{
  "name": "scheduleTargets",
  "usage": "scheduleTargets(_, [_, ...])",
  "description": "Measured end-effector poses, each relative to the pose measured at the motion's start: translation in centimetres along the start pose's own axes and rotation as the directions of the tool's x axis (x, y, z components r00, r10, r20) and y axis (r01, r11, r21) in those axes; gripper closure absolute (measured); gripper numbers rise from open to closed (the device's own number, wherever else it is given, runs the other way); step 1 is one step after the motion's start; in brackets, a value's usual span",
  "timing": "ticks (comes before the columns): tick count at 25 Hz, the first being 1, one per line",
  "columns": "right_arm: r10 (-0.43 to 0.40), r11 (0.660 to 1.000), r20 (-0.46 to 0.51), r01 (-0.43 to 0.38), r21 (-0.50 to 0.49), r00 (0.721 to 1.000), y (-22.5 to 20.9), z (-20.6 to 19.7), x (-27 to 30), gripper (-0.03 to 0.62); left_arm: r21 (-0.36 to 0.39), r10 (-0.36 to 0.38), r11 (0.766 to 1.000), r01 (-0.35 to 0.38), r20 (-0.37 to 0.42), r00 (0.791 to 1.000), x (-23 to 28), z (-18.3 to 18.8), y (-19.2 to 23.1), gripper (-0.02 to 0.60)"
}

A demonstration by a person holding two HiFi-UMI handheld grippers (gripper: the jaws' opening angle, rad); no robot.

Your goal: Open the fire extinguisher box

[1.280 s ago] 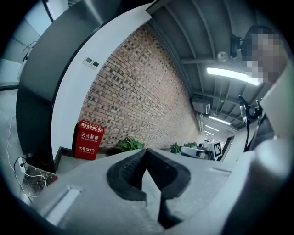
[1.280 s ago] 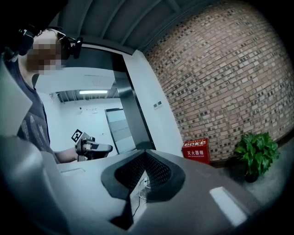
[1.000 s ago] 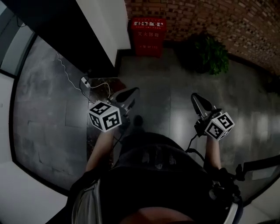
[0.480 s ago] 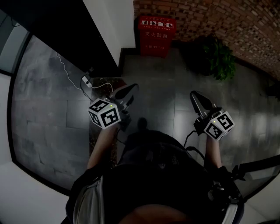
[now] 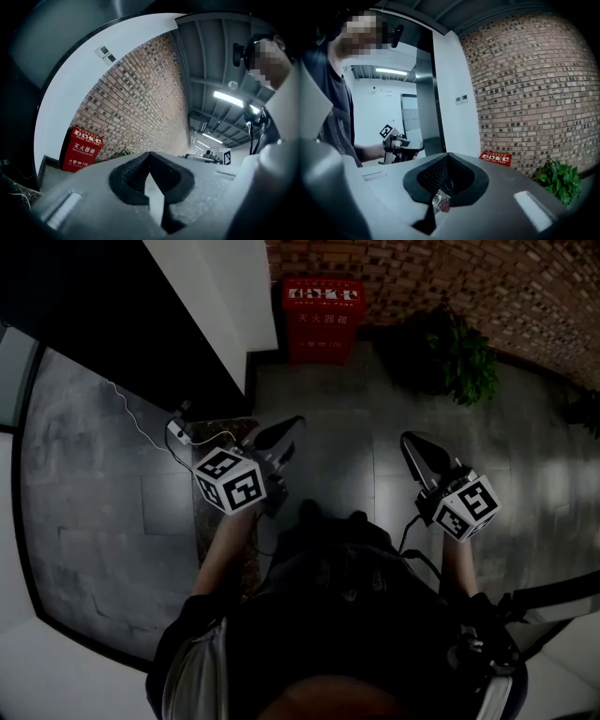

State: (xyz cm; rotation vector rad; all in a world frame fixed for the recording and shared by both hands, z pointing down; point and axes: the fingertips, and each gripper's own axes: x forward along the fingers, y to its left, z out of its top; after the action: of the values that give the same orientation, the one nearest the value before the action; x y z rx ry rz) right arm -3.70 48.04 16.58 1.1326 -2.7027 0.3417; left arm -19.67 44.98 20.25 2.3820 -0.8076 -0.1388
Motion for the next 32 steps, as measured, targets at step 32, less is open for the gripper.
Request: scheduleTargets(32, [0.196,0.974,0.075,-0.202,0.097,0.978,-20.7,0.9,7.1,0.592,0.045,0.218,0.975,-0.216,-0.032,0.976,16.9,4.9,3.1,0.580])
